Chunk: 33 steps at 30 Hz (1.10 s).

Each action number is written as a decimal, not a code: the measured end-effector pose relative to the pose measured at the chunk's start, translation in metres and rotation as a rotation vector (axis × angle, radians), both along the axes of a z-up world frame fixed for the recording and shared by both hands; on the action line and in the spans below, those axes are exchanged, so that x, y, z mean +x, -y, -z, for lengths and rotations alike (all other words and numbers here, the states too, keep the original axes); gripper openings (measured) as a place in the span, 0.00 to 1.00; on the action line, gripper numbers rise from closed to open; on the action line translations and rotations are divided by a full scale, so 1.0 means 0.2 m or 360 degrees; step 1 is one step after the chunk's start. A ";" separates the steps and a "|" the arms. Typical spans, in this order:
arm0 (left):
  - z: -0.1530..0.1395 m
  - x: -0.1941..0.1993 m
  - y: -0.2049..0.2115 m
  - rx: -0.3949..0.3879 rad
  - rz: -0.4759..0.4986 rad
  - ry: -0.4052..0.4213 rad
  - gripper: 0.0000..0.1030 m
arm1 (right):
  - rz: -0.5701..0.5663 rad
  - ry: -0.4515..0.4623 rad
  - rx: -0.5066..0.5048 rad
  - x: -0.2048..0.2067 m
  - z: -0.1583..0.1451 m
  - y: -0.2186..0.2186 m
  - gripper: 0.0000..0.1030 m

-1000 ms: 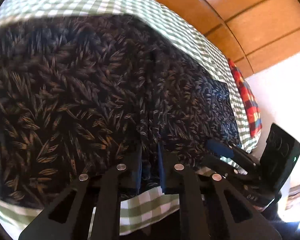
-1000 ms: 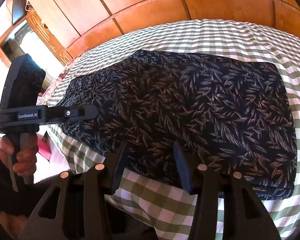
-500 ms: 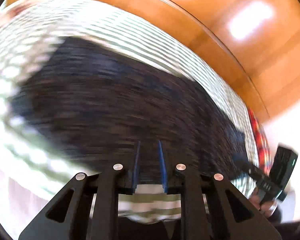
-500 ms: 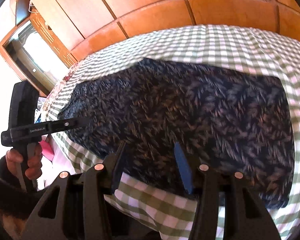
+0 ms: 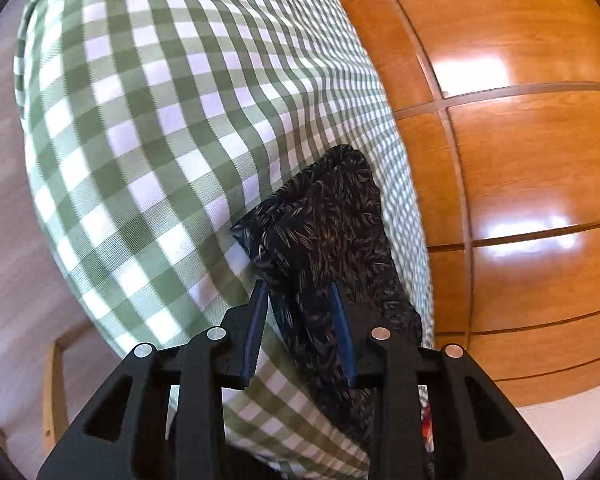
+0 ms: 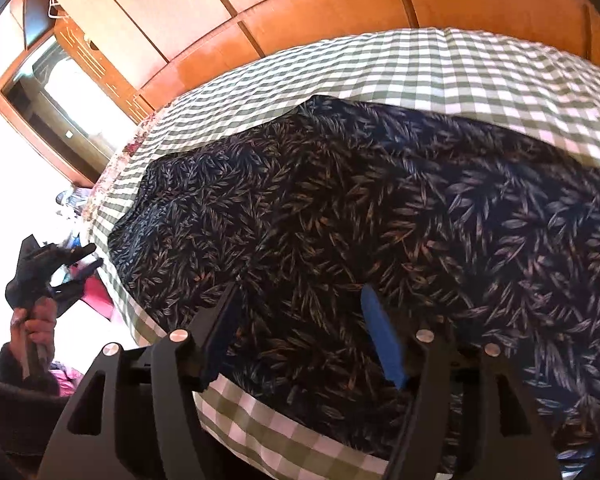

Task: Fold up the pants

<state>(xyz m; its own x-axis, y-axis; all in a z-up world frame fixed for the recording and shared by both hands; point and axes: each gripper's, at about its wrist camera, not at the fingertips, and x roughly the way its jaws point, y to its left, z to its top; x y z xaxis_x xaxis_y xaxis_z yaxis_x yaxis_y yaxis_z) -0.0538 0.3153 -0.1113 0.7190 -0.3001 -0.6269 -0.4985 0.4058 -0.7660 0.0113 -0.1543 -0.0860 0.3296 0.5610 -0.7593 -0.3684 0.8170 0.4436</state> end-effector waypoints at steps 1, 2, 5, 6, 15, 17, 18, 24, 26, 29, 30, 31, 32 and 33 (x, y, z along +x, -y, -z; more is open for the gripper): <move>0.01 0.03 0.01 0.0005 0.0004 -0.0023 0.30 | 0.0010 -0.0019 0.0034 0.01 0.01 0.01 0.62; 0.02 0.04 0.01 -0.0005 0.0006 -0.0033 0.39 | 0.0016 -0.0034 0.0063 0.01 0.01 0.03 0.62; 0.06 0.05 0.02 -0.0040 -0.0017 -0.0033 0.53 | 0.0027 -0.0051 0.0111 0.02 0.02 0.05 0.62; 0.05 0.07 0.02 -0.0044 -0.0027 -0.0026 0.54 | 0.0027 -0.0047 0.0112 0.01 0.01 0.05 0.62; -0.06 0.20 0.14 0.0335 0.0076 -0.0131 0.17 | 0.0007 0.0004 0.0085 -0.02 0.01 0.04 0.66; -0.16 0.22 0.23 0.0529 0.0156 -0.0044 0.16 | 0.0008 0.0009 0.0082 -0.02 0.01 0.04 0.66; -0.23 0.24 0.30 0.0640 0.0221 0.0018 0.16 | 0.0007 0.0012 0.0079 -0.03 0.01 0.04 0.65; -0.49 0.31 0.86 0.1171 0.0760 0.0368 0.16 | 0.0029 0.0028 0.0062 -0.03 -0.02 0.05 0.65; -0.48 0.32 1.00 0.1241 0.0892 0.0413 0.16 | 0.0043 0.0076 0.0082 -0.05 -0.08 0.06 0.66; -0.43 0.34 1.19 0.1287 0.1095 0.0453 0.16 | -0.0047 0.0073 0.0232 -0.05 -0.16 0.03 0.70; -0.41 0.33 1.22 0.1291 0.1136 0.0463 0.16 | -0.0075 0.0061 0.0274 -0.05 -0.17 0.02 0.79; -0.40 0.33 1.26 0.1304 0.1176 0.0469 0.16 | -0.0114 0.0039 0.0338 -0.04 -0.19 -0.01 0.87; -0.39 0.33 1.29 0.1313 0.1202 0.0470 0.16 | -0.0154 0.0007 0.0402 -0.03 -0.19 -0.03 0.89; -0.38 0.33 1.30 0.1317 0.1223 0.0473 0.16 | -0.0200 -0.0049 0.0472 -0.01 -0.18 -0.06 0.90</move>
<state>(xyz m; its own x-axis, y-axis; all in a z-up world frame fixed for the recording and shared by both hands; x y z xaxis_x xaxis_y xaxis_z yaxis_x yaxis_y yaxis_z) 0.0115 0.0550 -0.0356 0.6772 -0.2986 -0.6725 0.2497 0.9530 -0.1718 0.0102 -0.1414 -0.0497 0.2232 0.7942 -0.5652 -0.4407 0.5994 0.6682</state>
